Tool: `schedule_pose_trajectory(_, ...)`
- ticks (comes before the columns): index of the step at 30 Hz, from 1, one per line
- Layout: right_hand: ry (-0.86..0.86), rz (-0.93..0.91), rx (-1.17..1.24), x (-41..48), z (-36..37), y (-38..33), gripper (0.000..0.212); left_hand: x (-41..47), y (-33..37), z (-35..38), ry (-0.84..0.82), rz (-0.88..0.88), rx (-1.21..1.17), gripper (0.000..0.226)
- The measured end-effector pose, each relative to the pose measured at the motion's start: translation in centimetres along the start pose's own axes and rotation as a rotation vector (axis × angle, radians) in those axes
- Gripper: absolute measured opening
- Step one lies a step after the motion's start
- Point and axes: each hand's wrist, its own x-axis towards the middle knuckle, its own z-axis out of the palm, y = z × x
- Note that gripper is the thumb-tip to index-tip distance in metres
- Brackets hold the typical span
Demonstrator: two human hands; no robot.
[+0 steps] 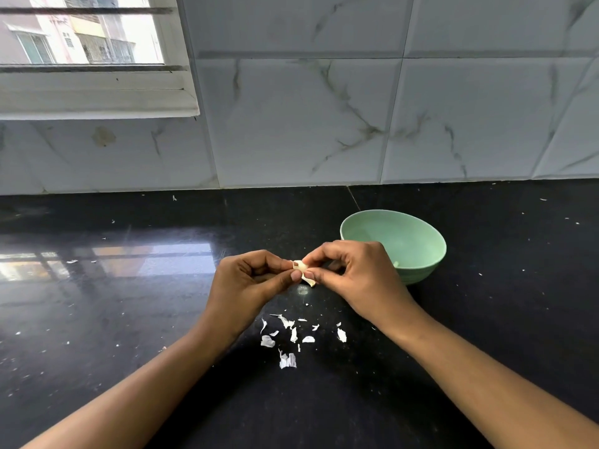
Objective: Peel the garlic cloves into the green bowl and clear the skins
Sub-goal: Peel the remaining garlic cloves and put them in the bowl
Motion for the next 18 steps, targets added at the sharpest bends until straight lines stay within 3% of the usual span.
schedule_pose_trajectory(8,0.117,-0.079,-0.071,-0.33,0.39,0.09,0.008,-0.14,0.21,0.08,0.024,0.128,0.077,0.010)
schedule_pose_trajectory(18,0.132,-0.126,-0.152,-0.42,0.32,-0.14,0.013,-0.28,0.23,0.00,0.040,0.229,0.161,0.012)
